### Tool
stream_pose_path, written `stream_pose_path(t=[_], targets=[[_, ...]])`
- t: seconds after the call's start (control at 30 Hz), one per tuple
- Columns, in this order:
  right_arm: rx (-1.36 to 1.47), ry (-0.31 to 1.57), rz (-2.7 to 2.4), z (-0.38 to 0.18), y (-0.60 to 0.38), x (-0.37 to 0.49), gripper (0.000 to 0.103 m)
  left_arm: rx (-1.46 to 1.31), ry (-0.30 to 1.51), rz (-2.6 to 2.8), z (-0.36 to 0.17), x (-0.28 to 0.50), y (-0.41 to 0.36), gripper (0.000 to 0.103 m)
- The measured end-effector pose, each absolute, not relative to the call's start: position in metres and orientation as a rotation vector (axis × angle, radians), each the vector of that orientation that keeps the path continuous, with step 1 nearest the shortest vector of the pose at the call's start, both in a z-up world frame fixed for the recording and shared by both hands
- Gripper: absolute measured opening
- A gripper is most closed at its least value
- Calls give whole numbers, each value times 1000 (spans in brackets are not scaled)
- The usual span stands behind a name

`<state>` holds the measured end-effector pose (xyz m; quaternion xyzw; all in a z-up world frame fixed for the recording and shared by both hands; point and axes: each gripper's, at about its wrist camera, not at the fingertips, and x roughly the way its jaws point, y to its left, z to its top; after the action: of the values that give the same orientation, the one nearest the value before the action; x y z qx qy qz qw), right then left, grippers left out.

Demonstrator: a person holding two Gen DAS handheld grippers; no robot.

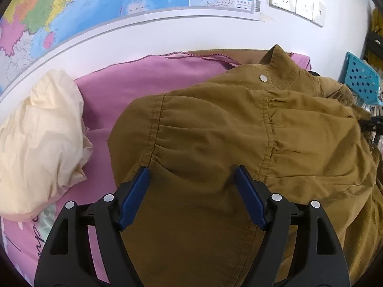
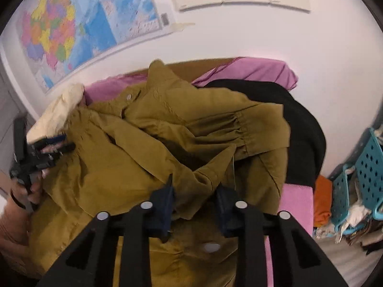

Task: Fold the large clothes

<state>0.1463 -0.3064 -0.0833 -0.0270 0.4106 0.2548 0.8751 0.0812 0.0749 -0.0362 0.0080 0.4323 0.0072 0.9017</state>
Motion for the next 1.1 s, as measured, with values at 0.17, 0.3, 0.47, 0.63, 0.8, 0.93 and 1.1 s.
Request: stream_pose_path(t=[0.17,0.3,0.47,0.63,0.8,0.93,1.1], targets=[[-185,748,325,-82,-288,127,29,18,899,24,-47,86,71,78],[-187,828,247,-120,-290,152,58,29,922,26,-53,90,69,79],[-118,767,282,-99,-299,132,62,-2,904,-13,-39,73,74,79],[-147,667,429,-75,-284,98,62,37,874,-60,-27,43,74,80],[-190,834,438,-119,-268,125,57,46,981,-42,-56,40,79,82],[-227,853,428,-124,-259,129,59,-45,999,-28,-54,36,94,81],[-159,822,465,-100,-273,100,73,-115,905,-49,-23,-15,119,81]])
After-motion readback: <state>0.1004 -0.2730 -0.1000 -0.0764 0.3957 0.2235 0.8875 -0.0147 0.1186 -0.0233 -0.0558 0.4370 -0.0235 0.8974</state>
